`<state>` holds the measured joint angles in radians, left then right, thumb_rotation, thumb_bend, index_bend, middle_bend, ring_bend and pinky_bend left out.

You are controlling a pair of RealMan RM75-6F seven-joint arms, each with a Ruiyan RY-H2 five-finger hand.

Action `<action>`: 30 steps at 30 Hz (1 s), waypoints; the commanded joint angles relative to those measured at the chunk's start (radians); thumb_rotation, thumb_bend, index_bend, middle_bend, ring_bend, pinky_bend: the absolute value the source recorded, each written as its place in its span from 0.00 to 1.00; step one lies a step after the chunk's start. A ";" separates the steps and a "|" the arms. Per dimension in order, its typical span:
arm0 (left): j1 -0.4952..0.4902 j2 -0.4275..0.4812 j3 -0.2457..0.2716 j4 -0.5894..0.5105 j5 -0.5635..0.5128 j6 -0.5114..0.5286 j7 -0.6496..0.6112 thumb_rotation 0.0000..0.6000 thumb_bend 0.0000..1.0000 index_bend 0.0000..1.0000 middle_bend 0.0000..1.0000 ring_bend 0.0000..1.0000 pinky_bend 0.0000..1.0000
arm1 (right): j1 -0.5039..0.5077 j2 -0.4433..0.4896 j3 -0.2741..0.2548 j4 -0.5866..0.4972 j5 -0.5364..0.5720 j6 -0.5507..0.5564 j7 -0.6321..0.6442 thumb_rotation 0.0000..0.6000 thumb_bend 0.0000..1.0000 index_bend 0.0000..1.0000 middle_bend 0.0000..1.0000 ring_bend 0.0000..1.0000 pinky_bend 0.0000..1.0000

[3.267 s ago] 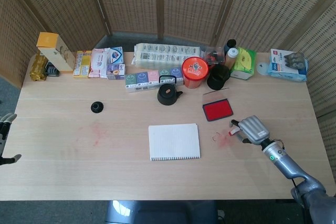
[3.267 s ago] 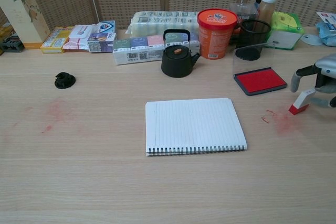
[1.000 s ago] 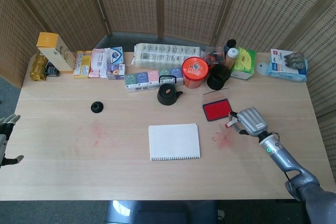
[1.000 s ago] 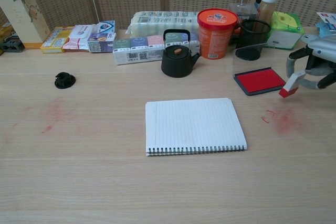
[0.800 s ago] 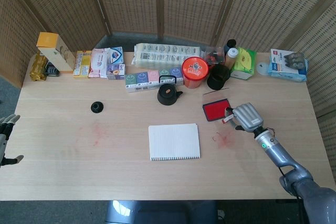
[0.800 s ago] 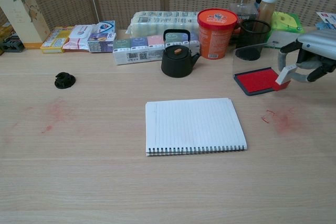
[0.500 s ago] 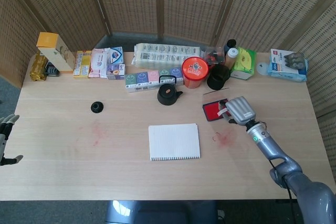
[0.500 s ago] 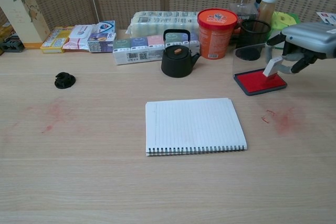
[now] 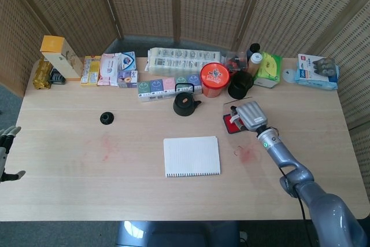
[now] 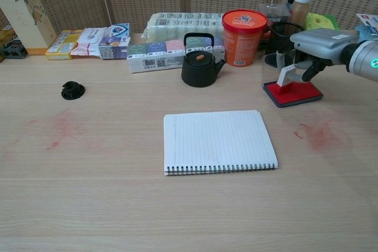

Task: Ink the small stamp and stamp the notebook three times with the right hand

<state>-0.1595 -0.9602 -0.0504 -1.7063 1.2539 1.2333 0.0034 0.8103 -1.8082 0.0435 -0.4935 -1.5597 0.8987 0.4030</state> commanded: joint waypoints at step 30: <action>0.004 0.002 0.001 -0.001 0.003 0.004 -0.011 1.00 0.00 0.00 0.00 0.00 0.06 | 0.004 -0.029 0.001 0.055 0.025 -0.010 0.000 1.00 0.56 0.62 1.00 1.00 1.00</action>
<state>-0.1559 -0.9582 -0.0490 -1.7070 1.2568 1.2372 -0.0075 0.8119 -1.8473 0.0391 -0.4274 -1.5363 0.8780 0.4053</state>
